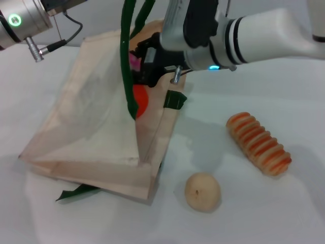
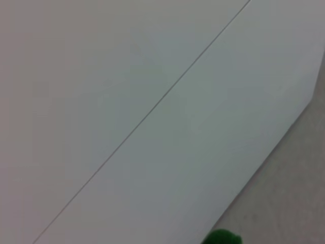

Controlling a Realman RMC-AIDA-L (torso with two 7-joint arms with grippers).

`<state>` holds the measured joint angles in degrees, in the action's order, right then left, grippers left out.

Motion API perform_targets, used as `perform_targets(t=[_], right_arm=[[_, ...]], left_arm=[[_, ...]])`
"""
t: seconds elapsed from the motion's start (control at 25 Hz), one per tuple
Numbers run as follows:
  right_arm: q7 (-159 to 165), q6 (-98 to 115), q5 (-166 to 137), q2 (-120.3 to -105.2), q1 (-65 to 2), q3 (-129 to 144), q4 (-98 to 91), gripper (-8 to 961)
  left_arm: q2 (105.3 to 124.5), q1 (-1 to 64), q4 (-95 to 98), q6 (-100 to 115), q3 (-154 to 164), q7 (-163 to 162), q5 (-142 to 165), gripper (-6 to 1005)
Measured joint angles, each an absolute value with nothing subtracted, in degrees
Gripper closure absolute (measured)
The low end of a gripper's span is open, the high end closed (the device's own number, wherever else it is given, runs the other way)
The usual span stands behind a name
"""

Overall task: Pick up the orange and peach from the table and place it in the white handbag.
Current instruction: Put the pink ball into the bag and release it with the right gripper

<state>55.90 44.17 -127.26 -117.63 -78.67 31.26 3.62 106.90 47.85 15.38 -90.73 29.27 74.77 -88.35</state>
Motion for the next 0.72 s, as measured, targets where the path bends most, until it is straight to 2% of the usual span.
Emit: perform_targets(t=[0.24, 0.36, 0.56, 0.72], right_arm=[[47.66, 43.6, -127.31, -117.6, -77.78, 25.16, 6.12, 523], [47.13, 43.71, -127.42, -117.4, -77.07, 24.29, 6.29, 451], [47.11, 44.46, -127.35, -117.09, -76.15, 24.15, 6.19, 206], [47.53, 46.74, -127.3, -116.75, -74.07, 23.14, 5.26, 152]], left_arm=[[106.9, 47.06, 15.38, -90.21, 29.2, 74.96, -88.35, 827], [106.89, 46.64, 15.38, -89.91, 29.09, 74.96, -88.39, 826], [106.67, 45.71, 15.38, -89.83, 28.8, 74.97, -88.55, 824], [106.45, 44.8, 15.44, -89.79, 28.63, 74.97, -88.64, 823]])
